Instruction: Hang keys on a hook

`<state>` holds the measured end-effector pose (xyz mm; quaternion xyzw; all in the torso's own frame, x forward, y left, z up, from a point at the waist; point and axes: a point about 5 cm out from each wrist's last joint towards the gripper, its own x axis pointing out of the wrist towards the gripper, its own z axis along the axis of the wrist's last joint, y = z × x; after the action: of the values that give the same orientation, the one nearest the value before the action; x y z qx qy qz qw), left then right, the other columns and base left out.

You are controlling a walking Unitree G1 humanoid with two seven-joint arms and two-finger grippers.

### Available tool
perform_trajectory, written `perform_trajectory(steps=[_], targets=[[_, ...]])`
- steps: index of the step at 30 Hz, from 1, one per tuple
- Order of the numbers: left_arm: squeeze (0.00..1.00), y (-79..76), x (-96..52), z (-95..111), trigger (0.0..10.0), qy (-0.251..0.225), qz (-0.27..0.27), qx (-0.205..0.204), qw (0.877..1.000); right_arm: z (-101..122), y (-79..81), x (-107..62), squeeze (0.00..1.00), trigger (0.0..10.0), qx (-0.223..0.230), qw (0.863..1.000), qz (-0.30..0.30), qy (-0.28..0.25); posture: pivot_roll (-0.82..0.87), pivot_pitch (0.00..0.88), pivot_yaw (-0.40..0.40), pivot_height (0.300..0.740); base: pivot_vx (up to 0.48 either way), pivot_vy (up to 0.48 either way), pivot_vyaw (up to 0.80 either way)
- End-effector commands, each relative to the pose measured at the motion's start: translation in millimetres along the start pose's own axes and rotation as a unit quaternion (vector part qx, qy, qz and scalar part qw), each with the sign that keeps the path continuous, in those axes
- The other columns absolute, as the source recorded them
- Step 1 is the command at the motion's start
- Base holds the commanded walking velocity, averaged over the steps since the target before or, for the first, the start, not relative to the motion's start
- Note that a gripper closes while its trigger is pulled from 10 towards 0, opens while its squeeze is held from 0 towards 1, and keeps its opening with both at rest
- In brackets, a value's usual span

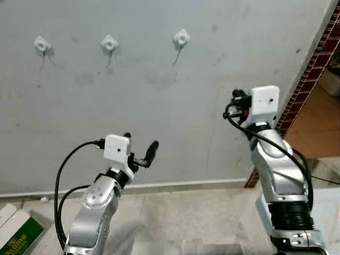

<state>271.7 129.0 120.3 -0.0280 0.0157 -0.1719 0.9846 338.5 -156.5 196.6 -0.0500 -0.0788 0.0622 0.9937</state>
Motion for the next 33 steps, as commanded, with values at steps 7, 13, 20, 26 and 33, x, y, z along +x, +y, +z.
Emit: perform_trajectory(steps=[7, 13, 20, 26, 33], targets=[[0.0, 6.4, -2.3, 1.0, 10.0, 0.003, 0.008, 0.007, 1.0, 4.1, 11.1, 1.7, 0.0, 10.0, 0.004, 1.0, 0.021, -0.008, 0.0, 0.0, 0.028, 0.74, 0.325, 0.0, 0.0], [0.0, 7.2, -2.9, 0.4, 10.0, 0.006, 0.01, 0.008, 1.0, 4.4, 11.0, 2.2, 0.0, 10.0, 0.002, 1.0, 0.022, -0.008, 0.01, 0.0, 0.027, 0.74, 0.315, 0.0, 0.0], [0.0, 7.4, -2.6, -0.1, 10.0, 0.007, 0.01, 0.009, 1.0, 4.2, 13.4, 2.1, 0.0, 10.0, -0.002, 1.0, 0.025, -0.008, 0.01, 0.0, 0.027, 0.74, 0.313, 0.0, 0.0], [0.0, 6.8, -2.5, -0.1, 10.0, 0.006, 0.009, 0.008, 1.0, 3.6, 13.0, 2.4, 0.0, 10.0, -0.002, 1.0, 0.026, -0.007, 0.01, 0.0, 0.027, 0.74, 0.314, 0.0, 0.0], [0.0, 7.2, -2.9, -0.3, 10.0, 0.007, 0.011, 0.008, 1.0, 1.8, 14.9, 1.0, 0.0, 10.0, -0.002, 0.999, 0.035, -0.003, 0.01, 0.0, 0.027, 0.74, 0.306, 0.0, 0.0]])
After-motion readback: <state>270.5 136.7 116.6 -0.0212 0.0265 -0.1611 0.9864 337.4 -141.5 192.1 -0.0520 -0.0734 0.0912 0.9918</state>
